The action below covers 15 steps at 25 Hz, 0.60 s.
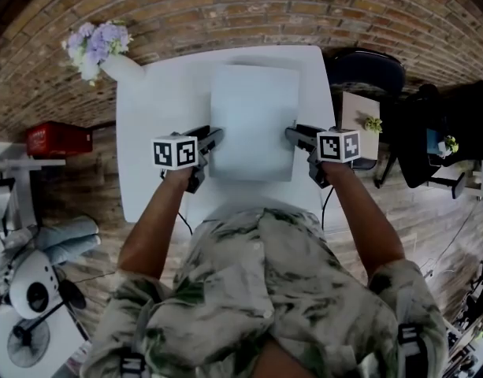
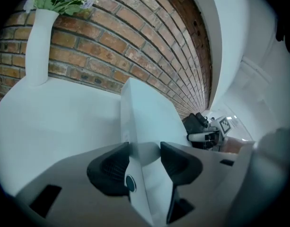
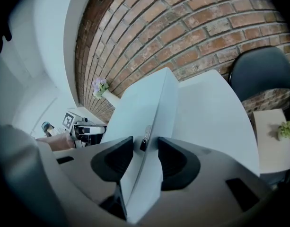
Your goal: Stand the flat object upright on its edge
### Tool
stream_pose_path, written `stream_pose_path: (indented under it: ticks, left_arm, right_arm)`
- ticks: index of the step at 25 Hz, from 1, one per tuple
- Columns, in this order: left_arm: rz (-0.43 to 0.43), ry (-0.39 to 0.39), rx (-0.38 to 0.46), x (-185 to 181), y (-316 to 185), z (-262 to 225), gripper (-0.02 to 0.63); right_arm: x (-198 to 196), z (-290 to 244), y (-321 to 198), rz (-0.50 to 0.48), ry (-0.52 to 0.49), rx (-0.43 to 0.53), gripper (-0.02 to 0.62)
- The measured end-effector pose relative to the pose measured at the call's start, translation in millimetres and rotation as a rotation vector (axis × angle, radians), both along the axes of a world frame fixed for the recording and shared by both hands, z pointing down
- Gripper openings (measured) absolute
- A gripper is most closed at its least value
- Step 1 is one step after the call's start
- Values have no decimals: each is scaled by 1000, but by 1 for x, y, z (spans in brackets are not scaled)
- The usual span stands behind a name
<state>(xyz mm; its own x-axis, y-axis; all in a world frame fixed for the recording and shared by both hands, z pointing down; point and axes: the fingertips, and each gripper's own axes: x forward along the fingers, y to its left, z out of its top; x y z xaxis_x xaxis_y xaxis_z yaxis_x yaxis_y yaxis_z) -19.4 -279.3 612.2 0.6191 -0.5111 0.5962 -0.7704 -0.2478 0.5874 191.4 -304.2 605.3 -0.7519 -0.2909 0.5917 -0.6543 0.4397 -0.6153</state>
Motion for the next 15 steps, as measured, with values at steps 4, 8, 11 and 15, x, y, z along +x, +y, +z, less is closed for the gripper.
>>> stream_pose_path:
  ticks: [4, 8, 11, 15]
  left_arm:
    - [-20, -10, 26, -11, -3, -10, 219]
    - [-44, -28, 58, -23, -6, -20, 219]
    - [-55, -48, 87, -32, -10, -29, 219]
    - [-62, -69, 122, -44, -15, -40, 219]
  right_arm:
    - [-12, -11, -7, -32, 2, 51, 181]
    - [-24, -20, -15, -63, 6, 84, 181]
    - [-34, -27, -21, -84, 6, 114, 179]
    - [-46, -37, -28, -119, 14, 165, 178]
